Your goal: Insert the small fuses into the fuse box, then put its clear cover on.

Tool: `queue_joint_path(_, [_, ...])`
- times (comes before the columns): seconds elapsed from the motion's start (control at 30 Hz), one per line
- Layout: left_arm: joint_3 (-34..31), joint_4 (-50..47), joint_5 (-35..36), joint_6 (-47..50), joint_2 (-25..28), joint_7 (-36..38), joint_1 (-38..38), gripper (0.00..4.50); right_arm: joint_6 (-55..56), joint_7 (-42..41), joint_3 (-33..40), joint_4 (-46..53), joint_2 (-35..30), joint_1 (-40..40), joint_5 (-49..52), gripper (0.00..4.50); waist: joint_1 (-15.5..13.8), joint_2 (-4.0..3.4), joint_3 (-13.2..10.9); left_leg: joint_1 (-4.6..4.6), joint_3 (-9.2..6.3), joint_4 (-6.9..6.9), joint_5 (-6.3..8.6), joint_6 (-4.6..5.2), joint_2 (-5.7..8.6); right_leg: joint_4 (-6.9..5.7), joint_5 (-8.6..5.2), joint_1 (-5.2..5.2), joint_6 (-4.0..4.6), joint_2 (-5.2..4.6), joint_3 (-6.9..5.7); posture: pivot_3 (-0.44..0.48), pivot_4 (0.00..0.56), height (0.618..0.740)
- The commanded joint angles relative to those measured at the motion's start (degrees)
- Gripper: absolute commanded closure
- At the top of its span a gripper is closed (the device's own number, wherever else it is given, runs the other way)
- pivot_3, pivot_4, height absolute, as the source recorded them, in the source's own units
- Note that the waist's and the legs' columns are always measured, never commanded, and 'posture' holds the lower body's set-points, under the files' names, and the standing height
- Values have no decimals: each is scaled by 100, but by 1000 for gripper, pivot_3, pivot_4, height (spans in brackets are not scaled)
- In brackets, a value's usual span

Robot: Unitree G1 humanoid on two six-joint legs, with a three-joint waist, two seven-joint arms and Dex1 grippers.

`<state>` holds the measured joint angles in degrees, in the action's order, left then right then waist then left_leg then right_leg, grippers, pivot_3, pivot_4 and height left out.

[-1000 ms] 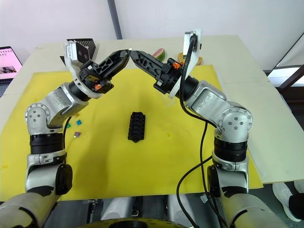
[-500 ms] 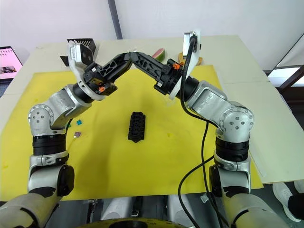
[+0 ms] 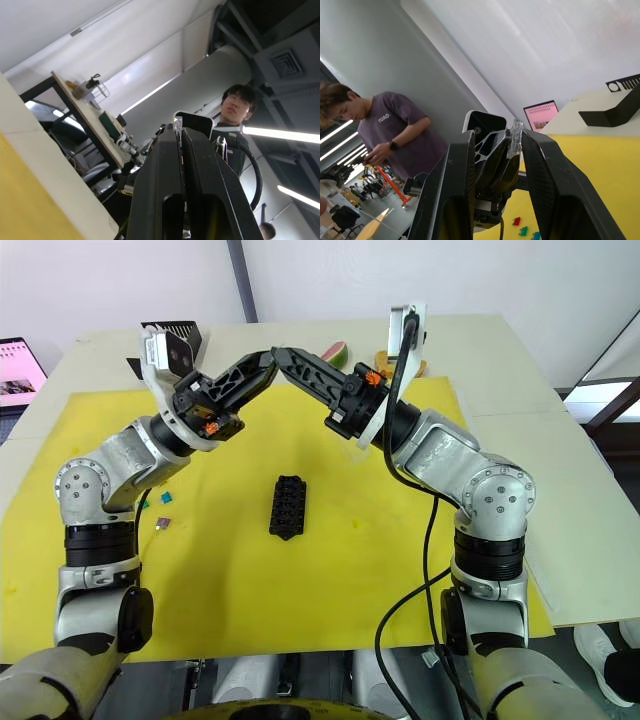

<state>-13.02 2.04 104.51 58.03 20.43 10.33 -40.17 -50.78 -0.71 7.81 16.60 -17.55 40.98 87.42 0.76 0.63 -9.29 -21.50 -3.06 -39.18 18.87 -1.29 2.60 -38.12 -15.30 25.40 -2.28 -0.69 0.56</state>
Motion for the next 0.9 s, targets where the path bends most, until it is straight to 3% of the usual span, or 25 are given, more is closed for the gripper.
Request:
queue_joint_path(0.03, [-63,-94,130,-76,-24,-11,-129,4500,74,18,60,187,-47,21,111,3017,-1,0,0,0,0,0,0,0,0,0,0,0,0,0,0,0,150,740])
queue_joint_path(0.07, [-64,-92,139,-77,-31,-21,-137,4500,77,31,62,183,-47,18,110,3574,-2,0,0,0,0,0,0,0,0,0,0,0,0,0,0,0,150,740])
queue_joint_path(0.13, [-66,-100,170,-71,-32,-42,-137,4500,87,44,62,189,-43,13,106,4258,-3,0,0,0,0,0,0,0,0,0,0,0,0,0,0,0,150,740])
queue_joint_path(0.17, [-65,-115,194,-70,-27,-55,-134,4500,94,54,64,191,-39,11,119,4390,0,0,0,0,0,0,0,0,0,0,0,0,0,0,0,0,150,740])
queue_joint_path(0.53, [-32,-85,171,114,210,-28,-145,4500,151,113,128,197,-39,47,291,4390,5,0,0,0,0,0,0,0,0,0,0,0,0,0,0,0,150,740])
queue_joint_path(0.63, [-40,-265,-167,334,582,414,-22,3651,157,142,136,201,-73,51,352,4500,21,0,0,1,0,1,0,0,0,-1,0,0,0,1,0,0,150,740])
queue_joint_path(0.7, [-63,-392,-519,501,988,856,81,2739,126,113,126,216,-129,47,376,4500,25,0,0,1,0,1,0,0,0,0,0,0,0,1,0,0,150,740])
queue_joint_path(0.87, [118,-1019,-1894,947,2659,2922,510,301,-255,-258,-48,197,-591,76,287,4500,37,-2,-3,0,0,4,0,1,-1,3,-1,1,2,4,0,0,150,740])
queue_joint_path(0.9, [248,-1227,-2261,884,2997,3400,627,33,-380,-406,-134,172,-713,122,198,4500,37,-6,-5,0,0,4,1,2,-1,5,-1,1,2,4,0,0,150,740])
